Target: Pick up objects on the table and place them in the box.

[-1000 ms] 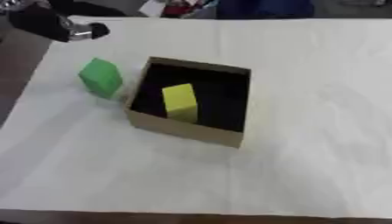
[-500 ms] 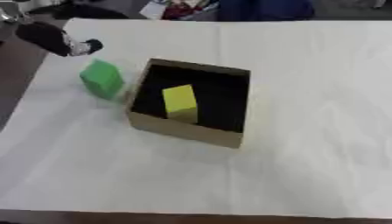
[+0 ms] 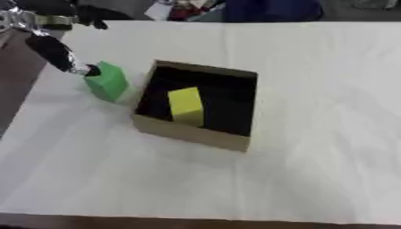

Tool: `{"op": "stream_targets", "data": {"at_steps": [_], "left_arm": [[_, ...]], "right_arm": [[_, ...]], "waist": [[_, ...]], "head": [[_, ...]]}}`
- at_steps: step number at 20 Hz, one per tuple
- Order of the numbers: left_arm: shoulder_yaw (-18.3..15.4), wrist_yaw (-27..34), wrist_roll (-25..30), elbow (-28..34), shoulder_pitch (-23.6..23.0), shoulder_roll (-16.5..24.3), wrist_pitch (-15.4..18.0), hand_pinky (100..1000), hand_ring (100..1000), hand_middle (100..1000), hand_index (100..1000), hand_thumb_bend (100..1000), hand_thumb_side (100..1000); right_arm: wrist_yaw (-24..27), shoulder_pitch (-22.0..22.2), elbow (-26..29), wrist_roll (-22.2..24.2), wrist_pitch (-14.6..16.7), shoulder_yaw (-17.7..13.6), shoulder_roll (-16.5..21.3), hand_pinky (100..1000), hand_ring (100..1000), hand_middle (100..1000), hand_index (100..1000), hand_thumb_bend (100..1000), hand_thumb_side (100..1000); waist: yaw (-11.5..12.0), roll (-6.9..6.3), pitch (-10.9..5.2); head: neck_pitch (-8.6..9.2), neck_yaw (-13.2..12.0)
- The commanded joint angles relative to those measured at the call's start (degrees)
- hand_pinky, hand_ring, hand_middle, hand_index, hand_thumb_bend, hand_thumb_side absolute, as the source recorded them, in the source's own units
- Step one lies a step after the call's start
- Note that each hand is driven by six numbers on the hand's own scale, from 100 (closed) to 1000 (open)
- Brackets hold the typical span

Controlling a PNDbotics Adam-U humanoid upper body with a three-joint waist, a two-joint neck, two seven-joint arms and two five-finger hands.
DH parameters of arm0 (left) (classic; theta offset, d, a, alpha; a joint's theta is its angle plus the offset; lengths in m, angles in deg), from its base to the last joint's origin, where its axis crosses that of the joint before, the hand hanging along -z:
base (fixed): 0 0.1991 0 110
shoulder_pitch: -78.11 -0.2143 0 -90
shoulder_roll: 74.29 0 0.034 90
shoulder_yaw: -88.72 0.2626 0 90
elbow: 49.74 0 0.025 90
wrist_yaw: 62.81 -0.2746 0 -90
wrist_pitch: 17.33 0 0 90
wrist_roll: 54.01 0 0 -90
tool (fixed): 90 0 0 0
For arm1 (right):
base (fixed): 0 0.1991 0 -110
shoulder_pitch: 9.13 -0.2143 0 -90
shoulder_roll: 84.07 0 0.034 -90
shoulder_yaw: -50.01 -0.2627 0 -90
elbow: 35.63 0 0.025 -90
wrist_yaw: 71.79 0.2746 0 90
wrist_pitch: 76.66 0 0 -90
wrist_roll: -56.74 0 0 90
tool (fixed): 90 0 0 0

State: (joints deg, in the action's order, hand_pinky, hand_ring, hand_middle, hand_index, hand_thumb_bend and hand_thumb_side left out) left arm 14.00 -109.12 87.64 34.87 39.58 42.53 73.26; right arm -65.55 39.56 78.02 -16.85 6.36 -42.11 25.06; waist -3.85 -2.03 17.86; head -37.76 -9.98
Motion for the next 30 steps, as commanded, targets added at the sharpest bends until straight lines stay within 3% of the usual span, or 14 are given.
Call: {"op": "stream_targets", "data": {"at_steps": [1, 9, 15, 18, 30], "left_arm": [[0.25, -1.75, 0.31, -0.92, 1.34, 1.21, 1.48, 973, 942, 898, 1000, 469, 548], [1.86, -6.19, 0.32, -2.8, 1.51, 0.92, 5.18, 964, 932, 901, 1000, 533, 532], [2.45, -9.27, 0.32, -4.56, 1.88, 0.66, 6.75, 965, 929, 912, 1000, 479, 507], [2.06, -9.14, 0.32, -4.58, 2.04, 0.44, 6.75, 972, 931, 915, 1000, 438, 488], [1.93, -7.5, 0.32, -4.55, 2.17, 0.15, 5.63, 977, 926, 918, 1000, 477, 496]], "right_arm": [[0.32, -0.53, 0.94, -0.07, -0.45, -0.84, 0.69, 965, 933, 752, 906, 210, 554], [0.22, -0.44, 0.94, -0.01, -1.11, -1.01, 0.18, 964, 929, 746, 902, 204, 574], [0.05, -0.38, 0.94, 0.18, -1.33, -1.08, -0.08, 964, 927, 743, 902, 195, 589], [-0.11, -0.3, 0.94, 0.34, -1.48, -1.14, -0.19, 964, 926, 742, 902, 190, 602], [-0.31, -0.08, 0.94, 0.62, -2.16, -1.37, -0.67, 960, 918, 734, 896, 169, 641]], "waist": [[-0.04, -0.03, -1.28], [-0.26, -0.17, -0.83], [-0.38, -0.26, -0.29], [-0.42, -0.3, 0.04], [-0.63, -0.28, 1.31]], "head": [[-0.04, -0.17], [0.04, -0.21], [0.01, -0.29], [0.08, -0.32], [0.81, -0.71]]}}
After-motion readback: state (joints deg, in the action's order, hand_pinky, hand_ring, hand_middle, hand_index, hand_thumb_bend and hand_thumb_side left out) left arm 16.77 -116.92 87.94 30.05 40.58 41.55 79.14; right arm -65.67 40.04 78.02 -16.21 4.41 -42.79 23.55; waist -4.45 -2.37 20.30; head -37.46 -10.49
